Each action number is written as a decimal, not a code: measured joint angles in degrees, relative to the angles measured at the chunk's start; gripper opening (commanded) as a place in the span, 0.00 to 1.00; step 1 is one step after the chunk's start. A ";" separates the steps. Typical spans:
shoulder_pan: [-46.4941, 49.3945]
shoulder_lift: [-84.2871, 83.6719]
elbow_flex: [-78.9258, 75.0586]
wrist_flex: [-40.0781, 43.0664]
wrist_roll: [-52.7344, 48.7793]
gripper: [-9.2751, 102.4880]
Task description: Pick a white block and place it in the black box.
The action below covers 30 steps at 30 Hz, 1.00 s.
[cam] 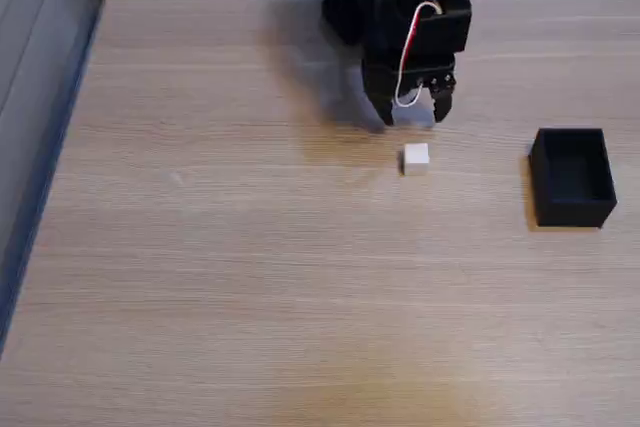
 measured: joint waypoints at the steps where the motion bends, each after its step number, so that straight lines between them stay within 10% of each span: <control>1: 0.00 -0.97 -0.79 -0.09 0.00 0.33; 30: 0.88 -18.19 -17.40 0.97 3.08 0.31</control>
